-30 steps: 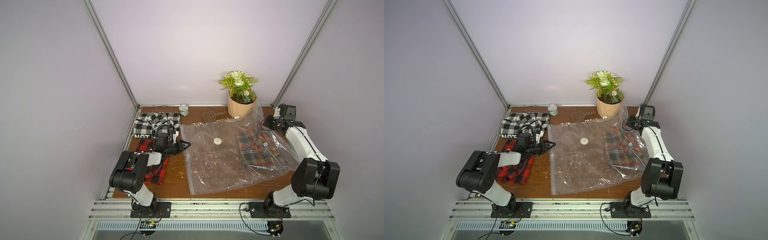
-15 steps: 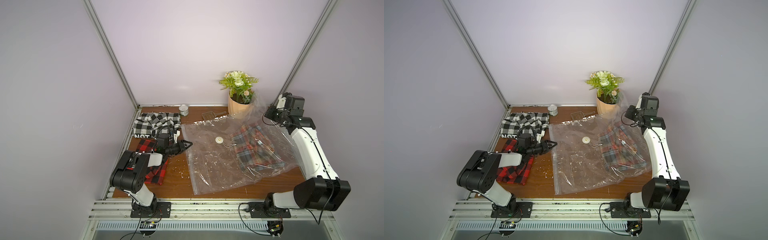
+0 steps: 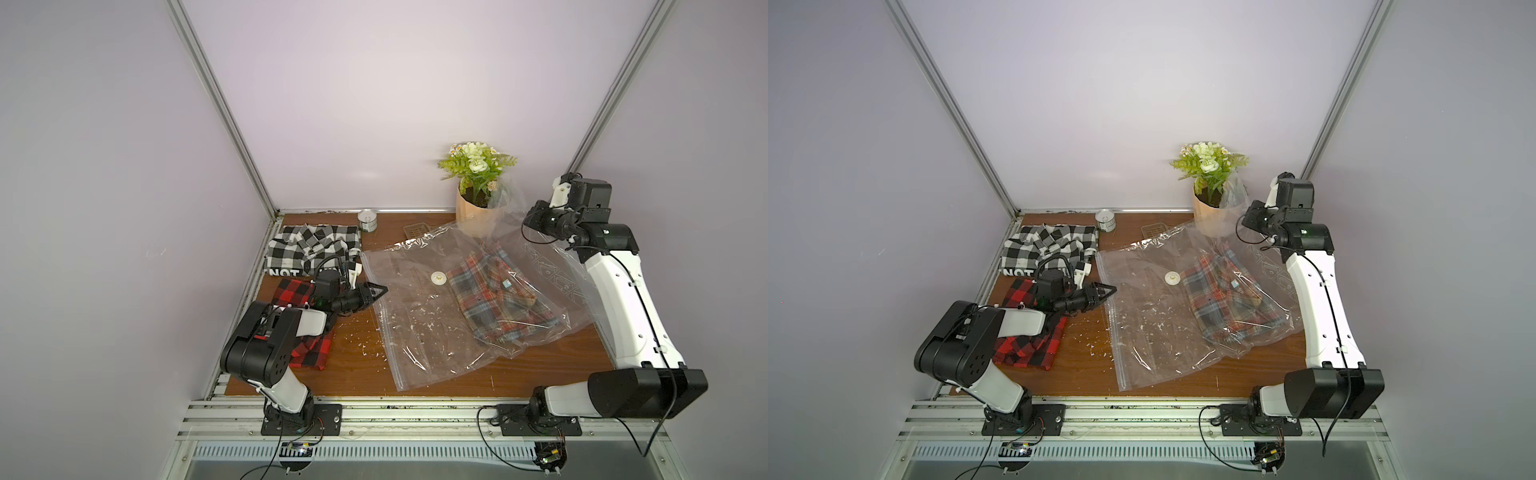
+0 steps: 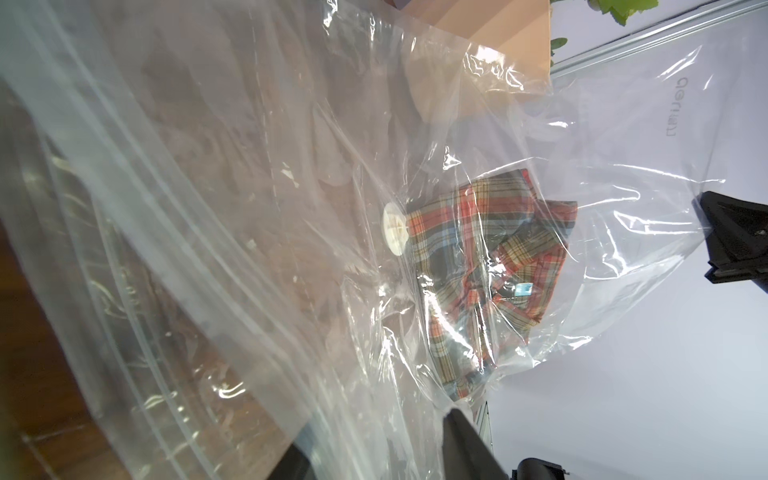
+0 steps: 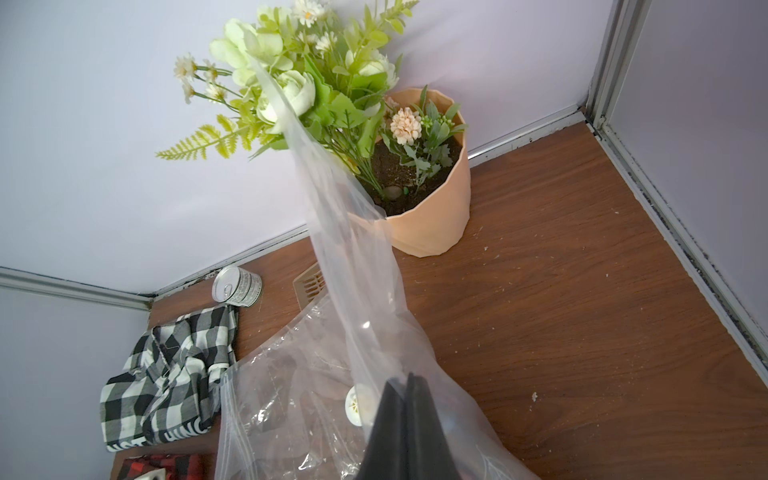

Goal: Take the shirt out of the vacuum bag
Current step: Adjust the vacuum bag at the center of the board.

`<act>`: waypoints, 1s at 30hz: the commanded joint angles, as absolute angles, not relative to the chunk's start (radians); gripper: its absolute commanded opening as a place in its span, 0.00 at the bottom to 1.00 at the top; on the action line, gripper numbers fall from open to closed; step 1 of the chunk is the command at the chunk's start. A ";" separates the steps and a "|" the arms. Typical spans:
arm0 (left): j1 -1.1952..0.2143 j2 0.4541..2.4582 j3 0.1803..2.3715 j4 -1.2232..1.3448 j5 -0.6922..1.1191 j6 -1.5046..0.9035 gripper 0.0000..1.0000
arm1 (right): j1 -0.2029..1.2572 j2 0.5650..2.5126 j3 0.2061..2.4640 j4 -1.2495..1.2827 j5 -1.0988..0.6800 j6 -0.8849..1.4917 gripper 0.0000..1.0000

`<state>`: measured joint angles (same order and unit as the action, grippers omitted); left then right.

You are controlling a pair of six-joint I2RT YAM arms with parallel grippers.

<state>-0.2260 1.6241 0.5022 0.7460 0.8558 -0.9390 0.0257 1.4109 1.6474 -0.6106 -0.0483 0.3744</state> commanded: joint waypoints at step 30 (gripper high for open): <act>-0.303 1.747 0.491 0.843 0.798 -0.963 0.13 | 0.149 1.415 1.948 -0.715 -0.044 0.441 0.00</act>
<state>-0.2943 1.7340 0.4797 0.8135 0.8059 -0.9703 0.1429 1.4307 1.8881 -0.7589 -0.0315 0.4232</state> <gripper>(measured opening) 0.144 0.046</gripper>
